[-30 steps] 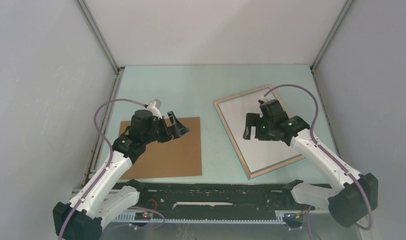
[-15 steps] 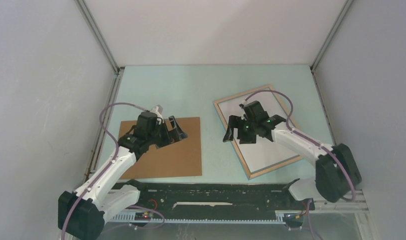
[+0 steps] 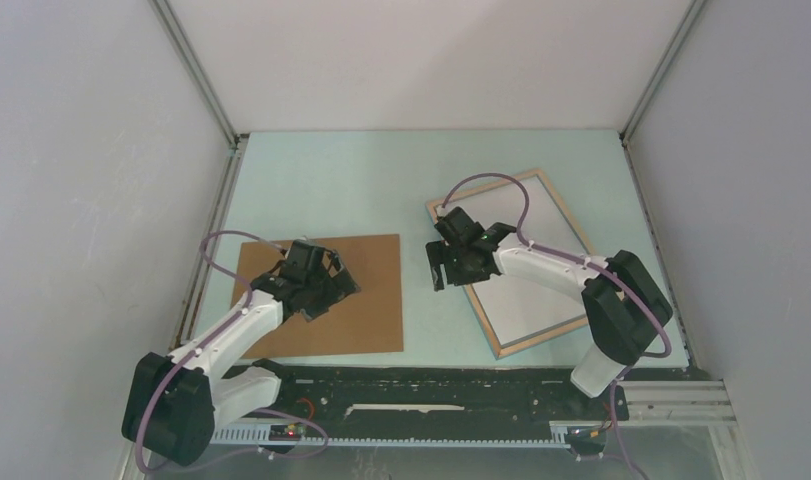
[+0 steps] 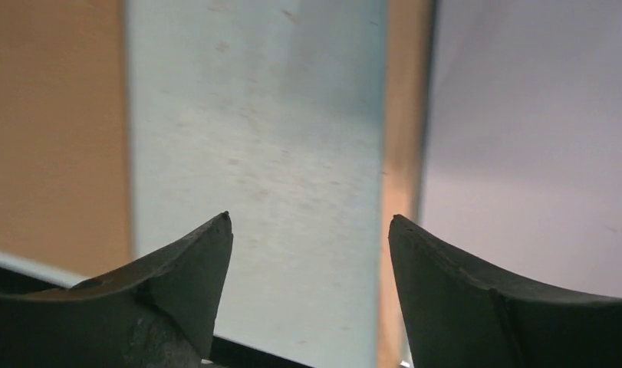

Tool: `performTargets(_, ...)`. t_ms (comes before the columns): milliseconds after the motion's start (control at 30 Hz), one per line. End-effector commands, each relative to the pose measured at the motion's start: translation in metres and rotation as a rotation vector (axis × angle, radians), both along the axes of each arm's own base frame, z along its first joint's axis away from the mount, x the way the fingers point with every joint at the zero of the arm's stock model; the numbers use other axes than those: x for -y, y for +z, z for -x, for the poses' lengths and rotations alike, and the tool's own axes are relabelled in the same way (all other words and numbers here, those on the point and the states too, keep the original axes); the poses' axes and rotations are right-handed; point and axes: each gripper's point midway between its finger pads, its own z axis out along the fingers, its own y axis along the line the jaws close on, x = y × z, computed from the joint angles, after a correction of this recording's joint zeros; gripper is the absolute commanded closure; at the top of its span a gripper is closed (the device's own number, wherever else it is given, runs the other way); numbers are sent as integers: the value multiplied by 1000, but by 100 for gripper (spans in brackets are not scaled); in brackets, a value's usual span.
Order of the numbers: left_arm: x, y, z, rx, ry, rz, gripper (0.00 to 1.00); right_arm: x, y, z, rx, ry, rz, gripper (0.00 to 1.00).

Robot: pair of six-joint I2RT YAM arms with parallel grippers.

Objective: Put the photo into the frame
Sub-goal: Move the photo frame to the center of the board.

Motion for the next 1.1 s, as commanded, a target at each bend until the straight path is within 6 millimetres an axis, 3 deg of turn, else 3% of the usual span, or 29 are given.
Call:
performTargets(0,-15,5,-8,26,72,-60,1,70,-1,0,104,23,425,22)
performTargets(200,-16,15,-15,33,65,-84,1,73,-4,15,92,13,488,36)
performTargets(300,-19,17,-16,40,60,-102,1,71,-10,18,81,16,493,49)
performTargets(600,-23,33,-22,84,17,-143,1,55,-31,15,27,15,423,53)
performTargets(667,-23,36,-24,95,5,-147,1,52,-34,12,20,3,404,60)
performTargets(700,-23,38,-25,99,0,-151,1,50,-36,10,21,-5,398,69)
performTargets(800,-24,38,-26,101,-13,-167,1,44,-35,-5,45,-38,378,87)
performTargets(933,-17,36,-28,92,-79,-160,1,32,-29,-43,116,-79,350,95)
performTargets(1067,-9,33,-29,69,-138,-148,1,15,-20,-85,192,-99,301,95)
